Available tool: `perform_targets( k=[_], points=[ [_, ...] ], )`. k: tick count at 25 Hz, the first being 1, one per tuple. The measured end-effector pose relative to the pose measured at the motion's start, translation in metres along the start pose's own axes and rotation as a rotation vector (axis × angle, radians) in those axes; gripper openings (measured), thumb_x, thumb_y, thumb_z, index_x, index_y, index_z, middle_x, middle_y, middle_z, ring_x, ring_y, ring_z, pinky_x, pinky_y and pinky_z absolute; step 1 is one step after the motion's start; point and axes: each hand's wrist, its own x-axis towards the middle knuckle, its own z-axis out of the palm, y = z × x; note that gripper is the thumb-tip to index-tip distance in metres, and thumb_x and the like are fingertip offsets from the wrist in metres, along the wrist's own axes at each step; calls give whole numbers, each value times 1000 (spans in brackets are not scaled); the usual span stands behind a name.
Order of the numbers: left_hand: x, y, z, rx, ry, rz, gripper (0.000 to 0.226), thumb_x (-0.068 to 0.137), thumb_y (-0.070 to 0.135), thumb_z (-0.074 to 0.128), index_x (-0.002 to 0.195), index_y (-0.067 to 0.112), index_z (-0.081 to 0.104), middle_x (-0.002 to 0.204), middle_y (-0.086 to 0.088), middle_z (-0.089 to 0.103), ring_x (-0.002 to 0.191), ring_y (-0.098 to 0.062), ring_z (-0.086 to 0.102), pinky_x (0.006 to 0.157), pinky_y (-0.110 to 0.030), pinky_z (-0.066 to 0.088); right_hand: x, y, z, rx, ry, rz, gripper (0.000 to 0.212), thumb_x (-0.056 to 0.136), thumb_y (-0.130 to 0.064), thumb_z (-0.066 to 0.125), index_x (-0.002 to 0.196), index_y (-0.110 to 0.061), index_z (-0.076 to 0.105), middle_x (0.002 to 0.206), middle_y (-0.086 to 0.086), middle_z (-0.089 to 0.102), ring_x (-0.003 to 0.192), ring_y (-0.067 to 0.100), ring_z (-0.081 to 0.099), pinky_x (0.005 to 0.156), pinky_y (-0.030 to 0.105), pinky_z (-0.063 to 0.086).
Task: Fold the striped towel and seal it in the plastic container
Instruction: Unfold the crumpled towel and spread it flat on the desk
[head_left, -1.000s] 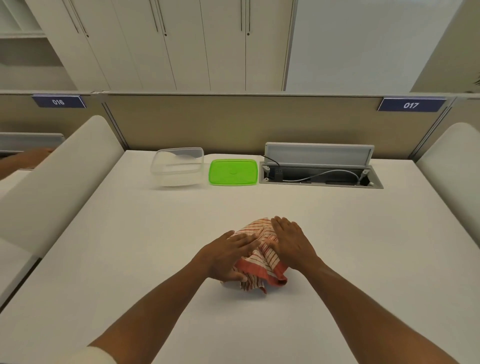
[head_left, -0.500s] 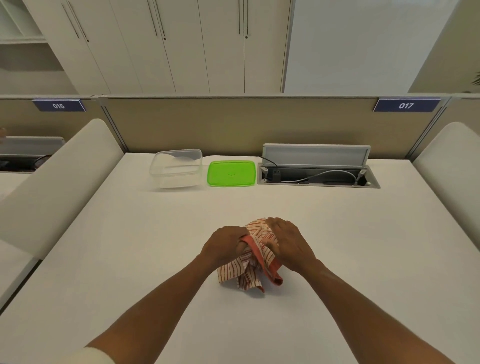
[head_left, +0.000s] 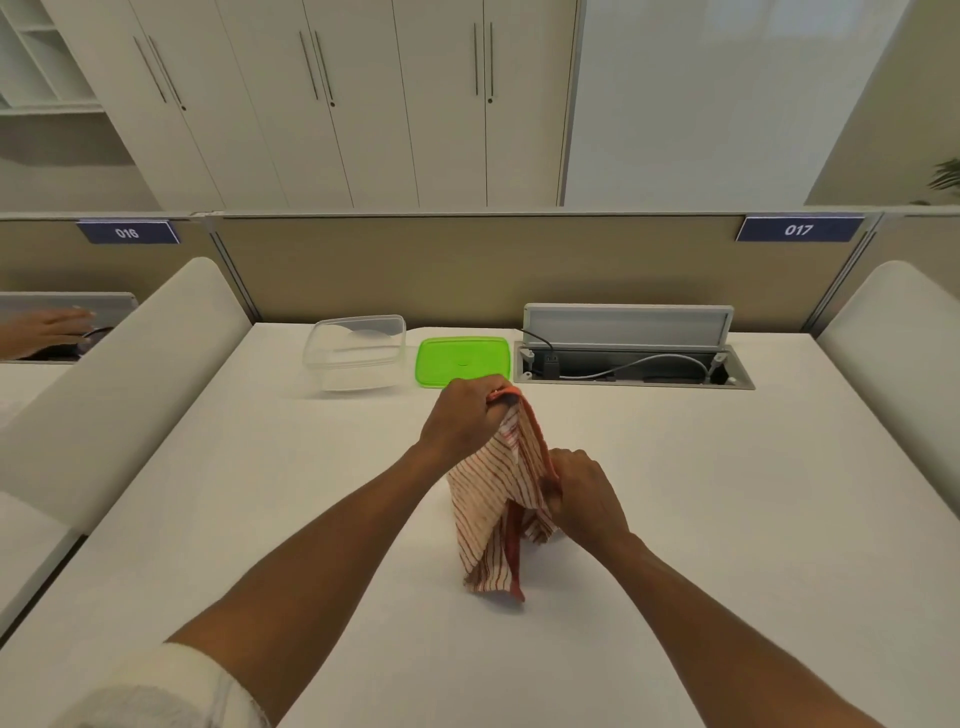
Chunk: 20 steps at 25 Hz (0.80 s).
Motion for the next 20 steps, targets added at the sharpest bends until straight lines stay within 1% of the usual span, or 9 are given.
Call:
perform_targets(
  k=[2,5,7,9,11,14,16,18,20],
  points=[
    [15,3,-18,16,41,19,17,90,24,58,94,16,72,83,-7,75,72,-28,66,65,-36,52,1,4,-4,-11,-5,12,21,91,-41,48,80,-24,54,72,-7,60,62,12,52,58,24,44],
    [37,4,-45,25,139,-17,14,89,21,59,93,17,72,82,-6,74,69,-23,64,62,-30,48,3,14,-11,-57,-30,44,19,92,-32,52,95,-18,65,83,-3,70,68,16,61,66,31,55],
    [48,3,-63,22,212,-58,12,87,17,60,92,15,71,81,-8,73,69,-26,63,60,-31,47,4,27,-20,-56,-69,86,17,92,-26,52,95,-17,66,83,0,72,69,17,62,67,34,58],
    [55,-2,-78,17,274,-87,13,88,18,60,88,11,71,78,-13,71,67,-33,64,59,-38,51,3,42,-29,-33,-110,137,18,92,-26,51,91,-20,67,79,-3,72,66,13,65,63,29,59],
    [60,-7,-89,23,305,-107,16,89,19,58,87,8,70,75,-15,71,63,-35,65,58,-44,53,2,51,-39,-28,-117,183,17,93,-25,50,83,-25,64,74,-8,69,63,11,63,59,22,53],
    [67,-12,-103,53,340,-133,21,90,22,55,89,9,71,77,-16,71,66,-36,65,62,-44,55,7,57,-54,-31,-47,231,21,93,-20,50,77,-29,60,68,-11,64,62,10,60,55,22,46],
    [72,-15,-112,95,371,-171,22,88,23,54,89,12,73,80,-15,73,71,-36,64,63,-39,53,17,59,-71,-45,36,260,20,90,-18,52,77,-28,62,68,-12,64,62,9,60,53,23,45],
    [77,-21,-120,136,394,-229,22,85,20,53,88,15,74,82,-13,73,72,-34,63,62,-33,46,31,61,-96,-75,132,293,19,85,-17,50,79,-27,65,71,-10,65,67,15,61,56,26,44],
    [81,-29,-124,179,424,-321,23,87,22,53,88,14,75,83,-13,72,72,-34,62,62,-32,43,48,61,-125,-89,240,309,25,78,-23,46,86,-26,69,77,-5,69,73,23,63,61,30,45]
  ],
)
